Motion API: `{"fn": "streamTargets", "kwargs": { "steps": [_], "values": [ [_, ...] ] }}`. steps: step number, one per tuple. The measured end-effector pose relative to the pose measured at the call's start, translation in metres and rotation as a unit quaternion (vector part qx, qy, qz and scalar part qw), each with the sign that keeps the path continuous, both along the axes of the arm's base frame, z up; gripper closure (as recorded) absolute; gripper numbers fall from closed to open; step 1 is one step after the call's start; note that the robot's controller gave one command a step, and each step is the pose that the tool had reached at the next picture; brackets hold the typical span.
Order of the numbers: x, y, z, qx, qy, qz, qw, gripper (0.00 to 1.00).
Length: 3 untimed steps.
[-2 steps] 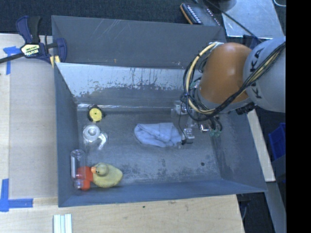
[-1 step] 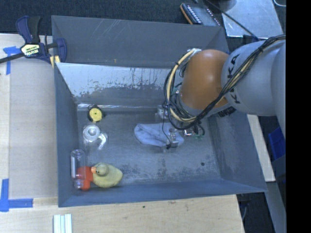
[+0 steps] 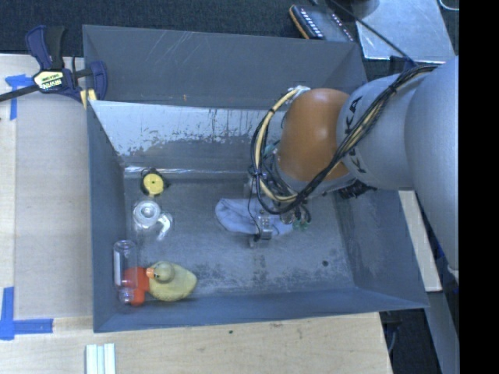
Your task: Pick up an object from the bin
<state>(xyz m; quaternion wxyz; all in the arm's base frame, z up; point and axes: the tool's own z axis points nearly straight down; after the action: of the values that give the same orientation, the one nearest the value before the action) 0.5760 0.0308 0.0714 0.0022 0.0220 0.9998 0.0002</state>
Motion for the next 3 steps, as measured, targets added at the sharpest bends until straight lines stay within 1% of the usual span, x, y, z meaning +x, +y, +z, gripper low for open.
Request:
{"fn": "streamTargets", "kwargs": {
  "steps": [1,3],
  "values": [
    [-0.0028,0.0039,-0.0005,0.000,-0.0002,0.069,0.9976,1.00],
    [-0.0041,0.0039,0.0029,0.000,0.0004,0.069,0.9976,1.00]
  ]
}}
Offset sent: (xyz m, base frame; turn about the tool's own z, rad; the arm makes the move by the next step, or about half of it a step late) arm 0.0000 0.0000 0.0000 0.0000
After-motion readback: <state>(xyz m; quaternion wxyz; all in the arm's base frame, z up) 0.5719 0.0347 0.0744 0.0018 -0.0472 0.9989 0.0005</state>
